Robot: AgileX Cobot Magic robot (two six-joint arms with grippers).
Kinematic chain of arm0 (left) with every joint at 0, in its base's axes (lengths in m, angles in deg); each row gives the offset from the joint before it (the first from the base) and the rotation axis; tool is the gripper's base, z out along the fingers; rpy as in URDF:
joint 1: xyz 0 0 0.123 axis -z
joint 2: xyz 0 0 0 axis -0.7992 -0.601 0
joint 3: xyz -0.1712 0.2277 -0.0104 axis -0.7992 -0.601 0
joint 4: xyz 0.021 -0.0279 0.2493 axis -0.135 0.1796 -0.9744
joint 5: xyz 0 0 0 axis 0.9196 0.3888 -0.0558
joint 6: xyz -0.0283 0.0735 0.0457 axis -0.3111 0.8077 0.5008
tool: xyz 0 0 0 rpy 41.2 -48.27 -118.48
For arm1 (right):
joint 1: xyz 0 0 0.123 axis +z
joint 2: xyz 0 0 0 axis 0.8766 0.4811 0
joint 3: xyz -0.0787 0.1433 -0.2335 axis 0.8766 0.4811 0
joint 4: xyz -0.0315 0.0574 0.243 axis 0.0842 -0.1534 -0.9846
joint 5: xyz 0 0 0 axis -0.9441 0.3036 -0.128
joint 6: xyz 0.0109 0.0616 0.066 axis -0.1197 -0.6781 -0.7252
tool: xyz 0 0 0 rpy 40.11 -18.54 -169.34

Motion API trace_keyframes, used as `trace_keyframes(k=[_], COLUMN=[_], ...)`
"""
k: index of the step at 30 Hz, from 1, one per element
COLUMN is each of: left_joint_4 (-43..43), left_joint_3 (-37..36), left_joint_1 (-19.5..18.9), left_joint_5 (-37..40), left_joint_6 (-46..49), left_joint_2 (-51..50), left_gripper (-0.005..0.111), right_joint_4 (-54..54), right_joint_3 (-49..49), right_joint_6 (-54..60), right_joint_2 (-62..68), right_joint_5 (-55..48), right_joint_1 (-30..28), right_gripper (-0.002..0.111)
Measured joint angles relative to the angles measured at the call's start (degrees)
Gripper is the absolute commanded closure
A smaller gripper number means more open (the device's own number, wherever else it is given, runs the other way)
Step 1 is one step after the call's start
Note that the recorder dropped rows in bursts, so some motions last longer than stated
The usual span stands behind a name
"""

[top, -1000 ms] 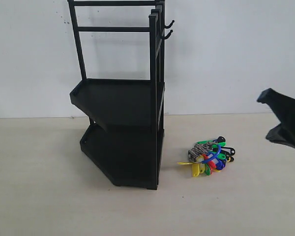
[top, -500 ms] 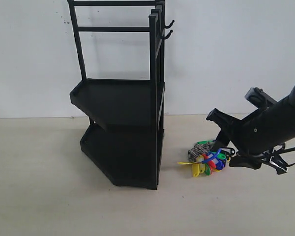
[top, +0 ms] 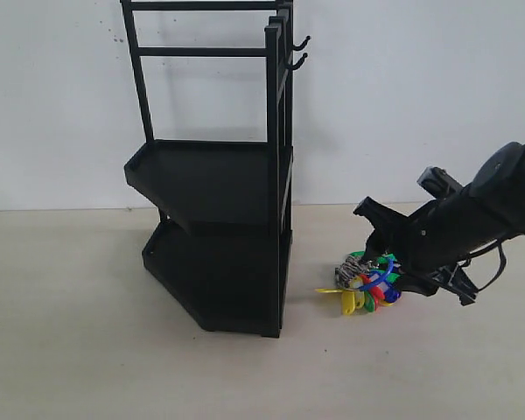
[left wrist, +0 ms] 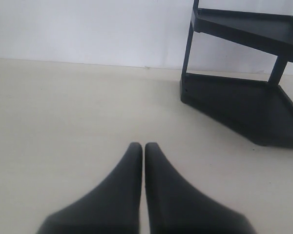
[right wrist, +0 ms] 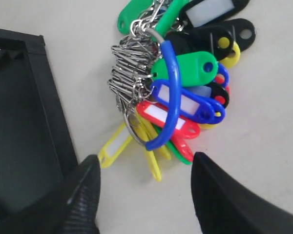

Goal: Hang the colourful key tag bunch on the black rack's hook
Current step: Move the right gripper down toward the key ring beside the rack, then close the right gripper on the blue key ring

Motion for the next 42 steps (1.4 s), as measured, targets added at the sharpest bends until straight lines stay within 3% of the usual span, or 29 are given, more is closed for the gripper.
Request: trace_keyframes(k=[8,16,26,29,30,34,42], left_joint_4=[0.00,0.00,0.00,0.00,0.00,0.00,0.00], left_joint_3=[0.00,0.00,0.00,0.00,0.00,0.00,0.00], left_joint_1=[0.00,0.00,0.00,0.00,0.00,0.00,0.00], left_joint_5=[0.00,0.00,0.00,0.00,0.00,0.00,0.00], left_joint_6=[0.00,0.00,0.00,0.00,0.00,0.00,0.00], left_joint_2=[0.00,0.00,0.00,0.00,0.00,0.00,0.00], left_gripper=[0.102,0.102,0.102,0.102,0.102,0.102,0.102], right_joint_4=[-0.50,-0.50,-0.50,-0.50,-0.50,-0.50,-0.75], right_joint_3=[-7.13,-8.84,-8.96,-8.96,-8.96,-8.99,-9.20], right_joint_6=[0.00,0.00,0.00,0.00,0.00,0.00,0.00], right_joint_2=[6.83,9.12,9.37,9.37,9.37,9.94,12.13], right_joint_5=[0.00,1.23,5.72,6.21,6.21,6.80,6.54], right_joint_1=[0.00,0.00,0.00,0.00,0.00,0.00,0.00], right_gripper=[0.055,0.094,0.091,0.072,0.071,0.077,0.077])
